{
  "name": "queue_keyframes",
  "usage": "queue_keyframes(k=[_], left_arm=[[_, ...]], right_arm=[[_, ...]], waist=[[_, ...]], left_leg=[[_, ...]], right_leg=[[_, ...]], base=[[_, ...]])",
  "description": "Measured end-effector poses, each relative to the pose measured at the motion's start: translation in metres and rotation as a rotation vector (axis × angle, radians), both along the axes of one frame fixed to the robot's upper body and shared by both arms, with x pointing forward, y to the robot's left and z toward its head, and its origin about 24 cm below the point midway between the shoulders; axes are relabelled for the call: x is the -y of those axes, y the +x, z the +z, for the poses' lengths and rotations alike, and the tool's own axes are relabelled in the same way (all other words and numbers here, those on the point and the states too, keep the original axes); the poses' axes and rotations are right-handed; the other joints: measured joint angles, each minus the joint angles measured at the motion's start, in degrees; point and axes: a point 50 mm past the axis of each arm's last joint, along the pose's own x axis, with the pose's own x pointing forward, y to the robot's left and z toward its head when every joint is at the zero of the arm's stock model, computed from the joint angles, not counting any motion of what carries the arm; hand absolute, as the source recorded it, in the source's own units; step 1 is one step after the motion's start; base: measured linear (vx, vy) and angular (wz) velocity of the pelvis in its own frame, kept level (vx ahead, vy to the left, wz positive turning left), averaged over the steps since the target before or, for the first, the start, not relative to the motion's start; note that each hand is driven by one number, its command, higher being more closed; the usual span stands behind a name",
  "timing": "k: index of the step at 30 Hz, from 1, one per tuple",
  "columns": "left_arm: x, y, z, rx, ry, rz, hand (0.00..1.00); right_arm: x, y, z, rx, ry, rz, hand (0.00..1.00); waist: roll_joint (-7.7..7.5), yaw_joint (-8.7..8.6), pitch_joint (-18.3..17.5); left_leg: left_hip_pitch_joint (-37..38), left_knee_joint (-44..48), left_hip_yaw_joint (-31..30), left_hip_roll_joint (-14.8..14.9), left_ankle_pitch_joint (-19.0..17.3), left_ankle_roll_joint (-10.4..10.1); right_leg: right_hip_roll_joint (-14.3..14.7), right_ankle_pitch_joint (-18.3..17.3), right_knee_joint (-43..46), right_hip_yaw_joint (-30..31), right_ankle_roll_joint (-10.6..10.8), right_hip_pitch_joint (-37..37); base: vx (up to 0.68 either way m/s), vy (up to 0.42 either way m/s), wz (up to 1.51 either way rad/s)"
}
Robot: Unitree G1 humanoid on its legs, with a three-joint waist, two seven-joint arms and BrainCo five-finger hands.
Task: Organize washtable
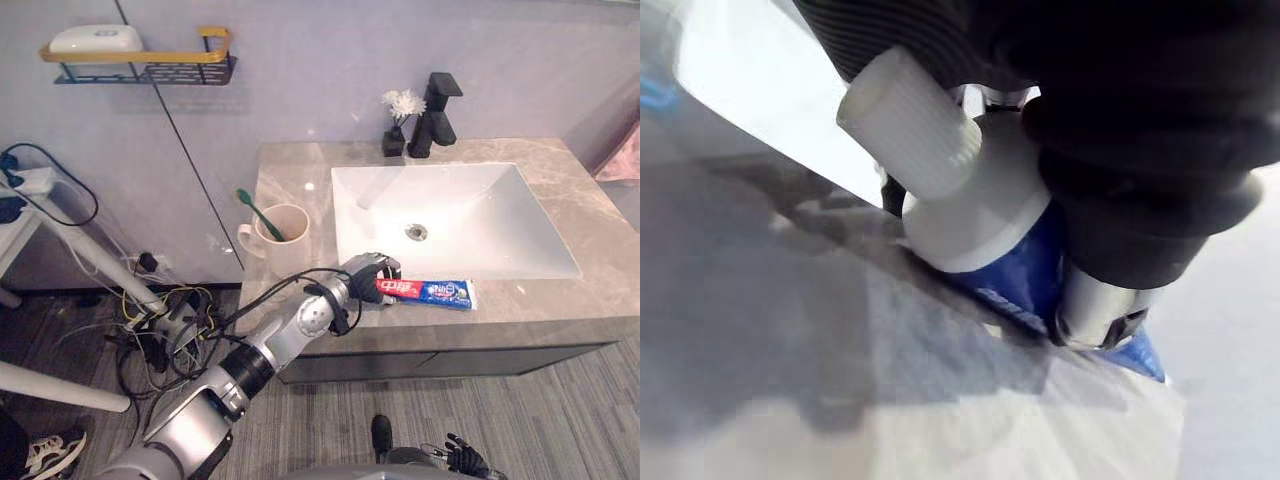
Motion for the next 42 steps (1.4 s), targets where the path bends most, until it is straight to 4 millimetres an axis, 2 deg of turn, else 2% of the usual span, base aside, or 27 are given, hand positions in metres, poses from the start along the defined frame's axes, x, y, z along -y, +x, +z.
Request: queue_keyframes(k=[10, 15, 18, 21, 24, 26, 29, 31, 32, 33, 36, 37, 39, 42], left_arm=[[0.005, 0.002, 0.002, 0.010, 0.003, -0.007, 1.00], [0.006, 0.002, 0.004, 0.019, -0.002, -0.011, 1.00], [0.005, -0.001, 0.008, 0.036, -0.011, -0.018, 1.00], [0.001, -0.017, 0.016, 0.069, -0.039, -0.062, 1.00], [0.021, -0.055, 0.019, 0.068, -0.118, -0.198, 1.00], [0.027, -0.066, 0.029, 0.099, -0.168, -0.256, 1.00], [0.027, -0.071, 0.053, 0.176, -0.248, -0.275, 1.00], [0.024, -0.069, 0.068, 0.227, -0.306, -0.256, 1.00], [0.022, -0.069, 0.075, 0.251, -0.335, -0.244, 1.00], [0.017, -0.069, 0.088, 0.298, -0.379, -0.227, 1.00], [0.013, -0.074, 0.101, 0.349, -0.435, -0.223, 1.00], [0.012, -0.075, 0.103, 0.355, -0.445, -0.225, 1.00], [0.013, -0.082, 0.115, 0.393, -0.501, -0.242, 1.00], [0.005, -0.089, 0.127, 0.426, -0.594, -0.206, 1.00]], right_arm=[[0.001, 0.000, 0.000, -0.002, -0.010, -0.004, 0.00], [0.005, 0.001, 0.001, 0.003, -0.029, -0.005, 0.00], [0.005, 0.005, 0.004, 0.032, -0.032, 0.002, 0.00], [0.005, 0.008, 0.011, 0.101, -0.042, 0.012, 0.00], [-0.003, 0.023, 0.031, 0.267, -0.052, 0.061, 0.00], [-0.012, 0.033, 0.048, 0.377, -0.050, 0.091, 0.00], [-0.022, 0.039, 0.077, 0.510, -0.085, 0.207, 0.00], [-0.022, 0.040, 0.096, 0.585, -0.112, 0.238, 0.00], [-0.020, 0.038, 0.103, 0.612, -0.119, 0.242, 0.00], [-0.016, 0.036, 0.116, 0.654, -0.130, 0.242, 0.00], [-0.001, 0.028, 0.134, 0.703, -0.178, 0.187, 0.00], [0.003, 0.027, 0.138, 0.713, -0.192, 0.175, 0.00], [0.019, 0.024, 0.160, 0.798, -0.249, 0.075, 0.00], [0.034, 0.024, 0.189, 0.900, -0.362, -0.007, 0.00]], waist=[[0.21, -0.03, 0.0], [1.49, -0.03, 0.1], [1.88, -0.05, 0.2], [1.99, -0.04, 0.1], [1.99, 0.28, -0.4], [1.81, 0.30, -0.6], [1.72, 0.40, -2.0], [1.46, 0.31, -2.0], [1.12, 0.32, -2.2], [0.80, 0.34, -2.3], [-0.28, 0.13, -2.2], [-0.38, 0.11, -2.3], [-0.38, 0.01, -2.4], [0.08, -0.16, -2.8]], left_leg=[[-0.1, 0.4, -0.1, 0.0, -0.2, -0.3], [-0.2, 0.2, -0.2, 0.1, -0.2, -0.4], [-0.2, 0.2, -0.2, 0.1, -0.2, -0.4], [-0.3, 0.2, -0.1, 0.4, -0.2, -0.3], [-1.6, 0.6, 0.6, -0.2, 0.0, -0.2], [-2.0, 0.6, 1.5, -1.1, 0.9, -0.2], [-2.1, 0.6, 4.6, -1.8, 1.2, 0.1], [-1.9, 0.7, 6.5, -2.1, 1.2, 0.1], [-1.9, 0.7, 7.5, -2.2, 1.0, 0.4], [-2.2, 0.9, 9.2, -2.0, -0.2, 1.9], [-2.3, 2.3, 12.0, -1.8, -1.8, 2.5], [-2.4, 2.5, 12.5, -1.8, -1.9, 2.5], [-2.7, 2.5, 14.8, -1.9, -2.0, 2.8], [-2.3, 2.7, 16.2, -2.3, -2.0, 2.6]], right_leg=[[0.0, 0.0, 0.0, -0.1, 0.0, 0.3], [0.0, 0.0, 0.0, -0.1, 0.0, 0.4], [0.1, 0.0, 0.0, -0.1, 0.0, 0.3], [0.3, 0.0, 0.0, 0.0, 0.0, -0.2], [-0.2, 0.1, 0.1, 1.0, 0.0, -1.5], [-0.4, 0.6, 0.4, 2.3, 0.2, -2.4], [-0.4, 1.6, 0.4, 5.7, 0.3, -3.9], [-0.2, 2.1, 0.4, 7.8, 0.4, -4.5], [-0.1, 2.0, 0.3, 8.8, 0.4, -4.9], [0.8, 2.0, 0.1, 10.2, 0.5, -6.0], [1.7, 2.0, 0.0, 12.6, 0.7, -6.5], [1.7, 2.0, 0.0, 12.8, 0.7, -6.7], [1.7, 2.0, 0.3, 14.1, 0.7, -7.8], [1.7, 3.7, 0.4, 15.6, 1.3, -8.3]], base=[[0.00, 0.000, 0.00], [0.00, 0.000, 0.00], [0.00, 0.000, 0.00], [0.02, -0.005, -0.01], [0.00, 0.019, -0.06], [-0.03, 0.027, -0.30], [-0.07, 0.022, -0.51], [-0.12, 0.006, -0.55], [-0.15, -0.002, -0.58], [-0.15, -0.006, -0.61], [-0.14, -0.013, -0.54], [-0.12, 0.001, -0.52], [-0.08, 0.020, -0.43], [-0.04, 0.016, -0.27]])
